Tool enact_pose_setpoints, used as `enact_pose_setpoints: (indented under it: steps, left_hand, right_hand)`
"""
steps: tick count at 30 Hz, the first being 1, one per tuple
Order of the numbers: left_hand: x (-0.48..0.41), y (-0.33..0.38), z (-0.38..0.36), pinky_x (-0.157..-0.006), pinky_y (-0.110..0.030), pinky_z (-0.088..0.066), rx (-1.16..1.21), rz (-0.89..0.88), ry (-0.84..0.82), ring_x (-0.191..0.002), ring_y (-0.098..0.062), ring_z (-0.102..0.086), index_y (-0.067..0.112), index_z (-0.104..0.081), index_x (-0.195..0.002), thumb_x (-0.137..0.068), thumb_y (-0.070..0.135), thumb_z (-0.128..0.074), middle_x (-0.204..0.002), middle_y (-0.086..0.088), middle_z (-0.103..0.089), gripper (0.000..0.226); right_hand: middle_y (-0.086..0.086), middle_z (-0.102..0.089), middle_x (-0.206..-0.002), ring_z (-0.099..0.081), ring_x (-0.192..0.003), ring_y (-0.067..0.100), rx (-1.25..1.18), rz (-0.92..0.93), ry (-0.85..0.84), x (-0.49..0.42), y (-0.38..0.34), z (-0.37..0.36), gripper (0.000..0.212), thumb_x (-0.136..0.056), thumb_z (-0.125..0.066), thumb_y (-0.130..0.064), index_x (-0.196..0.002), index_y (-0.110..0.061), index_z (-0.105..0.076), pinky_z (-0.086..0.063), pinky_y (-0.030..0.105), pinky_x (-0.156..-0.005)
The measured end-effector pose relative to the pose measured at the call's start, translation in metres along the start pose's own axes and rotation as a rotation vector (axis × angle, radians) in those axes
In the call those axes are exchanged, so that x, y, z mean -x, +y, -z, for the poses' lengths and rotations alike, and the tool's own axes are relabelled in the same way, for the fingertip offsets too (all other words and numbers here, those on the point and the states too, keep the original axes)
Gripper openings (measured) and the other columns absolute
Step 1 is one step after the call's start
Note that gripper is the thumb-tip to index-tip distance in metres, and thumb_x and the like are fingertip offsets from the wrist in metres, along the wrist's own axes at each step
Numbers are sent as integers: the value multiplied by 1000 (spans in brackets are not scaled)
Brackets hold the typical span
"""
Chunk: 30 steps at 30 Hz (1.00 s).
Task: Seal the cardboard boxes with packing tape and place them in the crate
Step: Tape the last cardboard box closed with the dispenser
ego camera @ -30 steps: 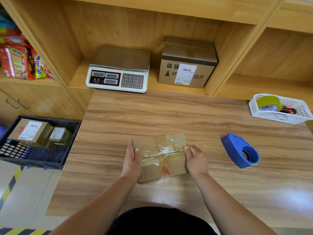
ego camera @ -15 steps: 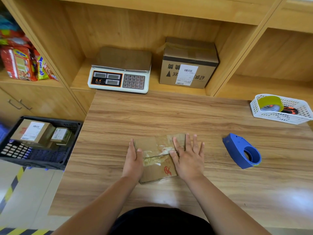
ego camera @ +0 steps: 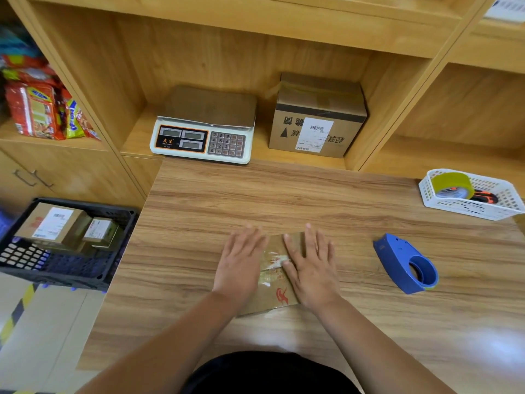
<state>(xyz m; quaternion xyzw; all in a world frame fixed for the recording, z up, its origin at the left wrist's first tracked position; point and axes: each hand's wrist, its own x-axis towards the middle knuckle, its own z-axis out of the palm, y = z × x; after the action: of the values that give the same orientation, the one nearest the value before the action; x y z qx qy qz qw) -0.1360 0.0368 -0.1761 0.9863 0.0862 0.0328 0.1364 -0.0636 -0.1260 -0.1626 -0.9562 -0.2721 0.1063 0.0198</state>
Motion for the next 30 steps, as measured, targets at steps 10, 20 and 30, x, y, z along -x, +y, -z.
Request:
enact_pose_setpoints:
  steps: [10, 20, 30]
  left_hand:
    - [-29, 5, -6, -109, -38, 6, -133, -198, -218, -140, -15, -5, 27, -5, -151, -93, 45, -21, -159, 4, -6, 63]
    - [-40, 6, -8, -100, -42, -13, -134, -203, -220, -130, -21, -16, 32, 0, -150, -88, 46, -6, -152, 3, -15, 64]
    - [-40, 4, -11, -110, -45, -4, -117, -217, -220, -138, -21, -12, 32, 2, -150, -90, 46, -7, -158, 1, -6, 62]
  right_hand:
    - [-1, 11, -160, 22, -143, 26, 33, -183, -22, -11, -5, -12, 61, -93, -5, -57, -148, -36, 10, 16, 54, -110]
    - [16, -1, -159, -13, -144, 33, -54, -248, 58, -1, -4, -10, 68, -95, -18, -57, -152, -24, 2, -22, 55, -112]
    - [-3, 0, -161, 1, -147, 19, -211, -298, 21, 18, 11, -20, 52, -98, -15, -47, -147, -43, 4, -14, 50, -116]
